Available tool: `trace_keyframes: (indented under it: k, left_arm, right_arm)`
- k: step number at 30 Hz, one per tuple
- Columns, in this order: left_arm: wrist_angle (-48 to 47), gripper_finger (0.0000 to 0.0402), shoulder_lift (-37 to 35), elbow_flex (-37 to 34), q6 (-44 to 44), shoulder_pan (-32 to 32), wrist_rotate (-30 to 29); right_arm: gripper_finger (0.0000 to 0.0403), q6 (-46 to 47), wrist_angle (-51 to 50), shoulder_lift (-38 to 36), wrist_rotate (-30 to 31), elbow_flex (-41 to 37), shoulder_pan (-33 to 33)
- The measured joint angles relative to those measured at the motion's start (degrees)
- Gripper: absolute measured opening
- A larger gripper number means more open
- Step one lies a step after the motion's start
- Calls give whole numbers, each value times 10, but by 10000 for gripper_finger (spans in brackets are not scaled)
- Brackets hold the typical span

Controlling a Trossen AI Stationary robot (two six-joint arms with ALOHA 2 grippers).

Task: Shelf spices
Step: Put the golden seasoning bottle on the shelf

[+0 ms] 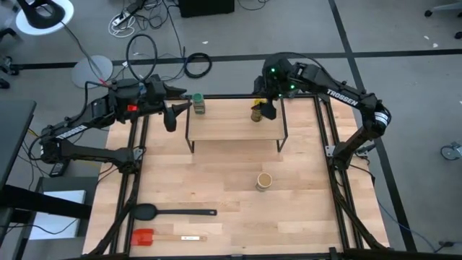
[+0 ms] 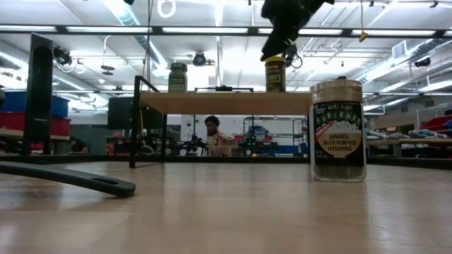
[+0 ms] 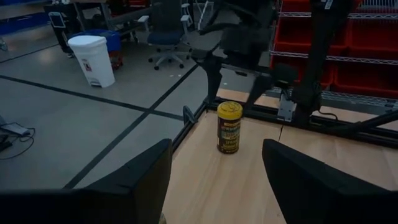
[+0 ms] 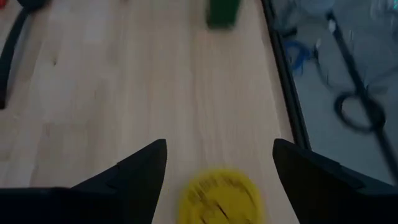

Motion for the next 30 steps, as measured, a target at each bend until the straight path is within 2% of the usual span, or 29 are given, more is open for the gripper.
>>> trace_keyframes:
  k: [5,8,11,15,16,22,30]
  left_arm:
    - [0,254,0,0,0,0,0]
    - [-4,254,0,0,-2,0,0]
    - [-7,254,0,0,-2,0,0]
    - [-7,254,0,0,-2,0,0]
    - [-7,254,0,0,-2,0,0]
    - [-6,254,0,0,-1,0,0]
    - [-6,254,0,0,-2,-1,0]
  right_arm:
    - [291,-19,65,0,29,0,50]
    - [265,-20,89,0,29,0,82]
    - [194,-16,78,0,30,0,110]
    - [48,-4,52,0,45,-7,138]
    - [25,-3,48,0,49,-13,144]
    - [3,32,32,1,128,-71,160]
    - [1,63,40,1,214,-129,156]
